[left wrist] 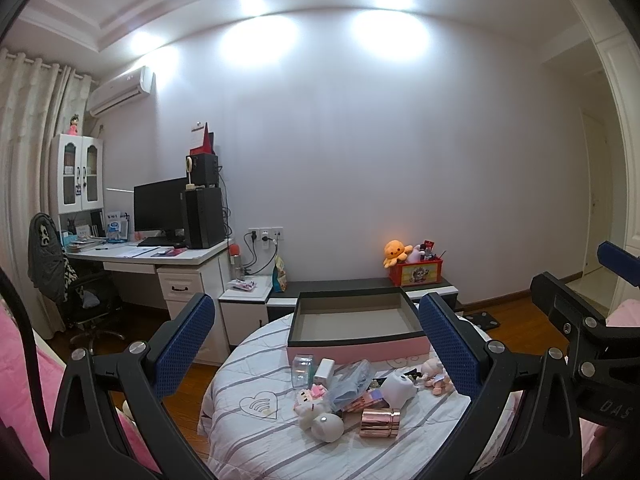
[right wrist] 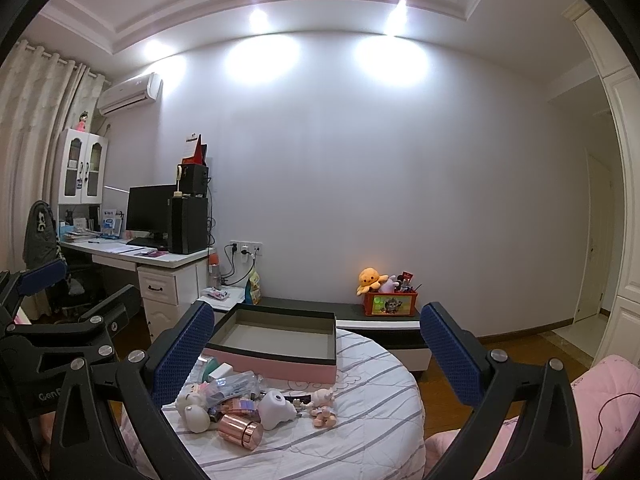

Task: Organize rigid objects

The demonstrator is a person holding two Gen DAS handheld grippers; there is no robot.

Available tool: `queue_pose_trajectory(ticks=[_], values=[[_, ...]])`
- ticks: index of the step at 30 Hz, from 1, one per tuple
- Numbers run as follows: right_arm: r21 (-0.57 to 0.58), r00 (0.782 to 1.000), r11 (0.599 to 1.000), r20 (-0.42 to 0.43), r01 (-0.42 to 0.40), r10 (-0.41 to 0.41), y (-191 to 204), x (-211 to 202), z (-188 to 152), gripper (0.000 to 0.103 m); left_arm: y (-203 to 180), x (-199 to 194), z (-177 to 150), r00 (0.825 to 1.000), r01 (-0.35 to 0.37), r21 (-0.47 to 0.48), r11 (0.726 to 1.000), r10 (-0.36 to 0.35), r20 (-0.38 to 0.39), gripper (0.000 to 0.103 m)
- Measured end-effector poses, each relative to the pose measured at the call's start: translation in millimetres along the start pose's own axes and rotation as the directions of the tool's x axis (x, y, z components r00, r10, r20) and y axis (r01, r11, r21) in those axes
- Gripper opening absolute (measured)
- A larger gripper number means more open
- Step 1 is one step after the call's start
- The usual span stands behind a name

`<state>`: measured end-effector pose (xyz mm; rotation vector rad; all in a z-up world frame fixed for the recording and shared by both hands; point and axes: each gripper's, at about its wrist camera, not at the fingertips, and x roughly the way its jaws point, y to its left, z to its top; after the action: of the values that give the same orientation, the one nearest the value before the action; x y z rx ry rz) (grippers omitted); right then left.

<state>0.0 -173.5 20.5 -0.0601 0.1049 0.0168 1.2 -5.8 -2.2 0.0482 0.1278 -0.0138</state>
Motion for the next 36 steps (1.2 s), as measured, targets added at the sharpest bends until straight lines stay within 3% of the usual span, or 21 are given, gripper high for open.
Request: queue_pose_trajectory(ticks=[36], values=[[0.002,1.0,1.0,-0.017,0.003,-0.003,-1.3,7.5,1.1,0.103,2.2,8.9,0.9,1.0,0.007,0.0,1.0,-0.007,-0.02,0.103]])
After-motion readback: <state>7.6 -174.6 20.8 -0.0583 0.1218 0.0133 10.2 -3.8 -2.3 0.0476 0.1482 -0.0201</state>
